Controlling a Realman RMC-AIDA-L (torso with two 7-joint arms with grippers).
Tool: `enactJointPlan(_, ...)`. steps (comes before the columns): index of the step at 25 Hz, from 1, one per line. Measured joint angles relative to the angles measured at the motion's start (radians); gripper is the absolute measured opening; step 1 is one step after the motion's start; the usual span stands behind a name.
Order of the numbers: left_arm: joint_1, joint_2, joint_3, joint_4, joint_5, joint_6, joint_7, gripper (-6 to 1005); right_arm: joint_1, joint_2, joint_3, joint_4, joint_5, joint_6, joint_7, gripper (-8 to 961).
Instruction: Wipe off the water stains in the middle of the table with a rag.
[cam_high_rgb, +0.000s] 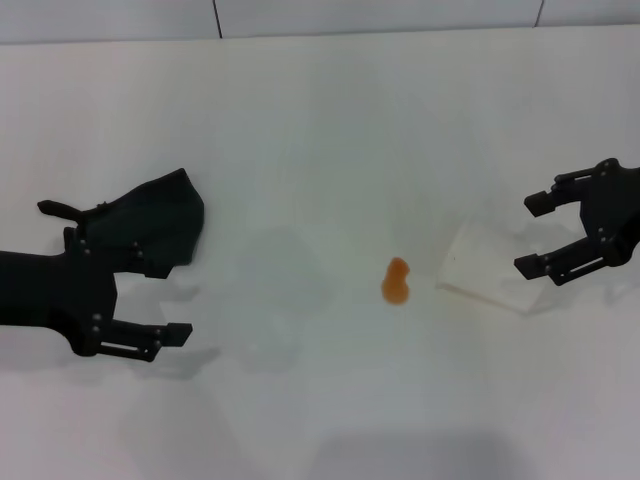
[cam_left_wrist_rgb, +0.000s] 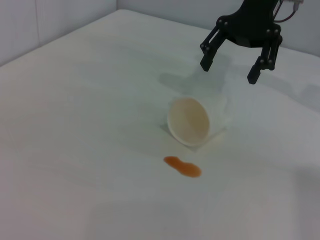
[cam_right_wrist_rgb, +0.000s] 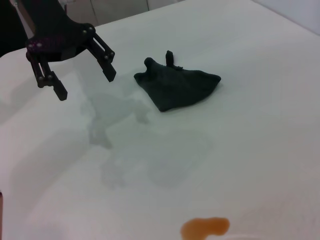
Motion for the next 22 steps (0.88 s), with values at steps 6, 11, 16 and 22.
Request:
enactJointPlan(6,0.009,-0.002,0.001,0.000,-0.001,0.008,0.024,848,0.008,-0.007,-0.030,-0.031,-0.009,-0.014,0.045,869)
enactJointPlan(11,0.017,-0.016,0.005,0.000,-0.003,0.012,0.054,846,0.001,-0.002,-0.063,-0.090,-0.052,-0.026,0.069,866)
enactJointPlan(16,0.024,-0.024,0.043,0.000,0.000,0.013,0.057,844,0.020,-0.011,-0.101,-0.097,-0.103,-0.049,0.123,863)
enactJointPlan(22,0.031,-0.029,0.074,-0.016,-0.003,0.003,0.077,843,0.071,-0.010,-0.186,-0.134,-0.207,-0.082,0.225,860)
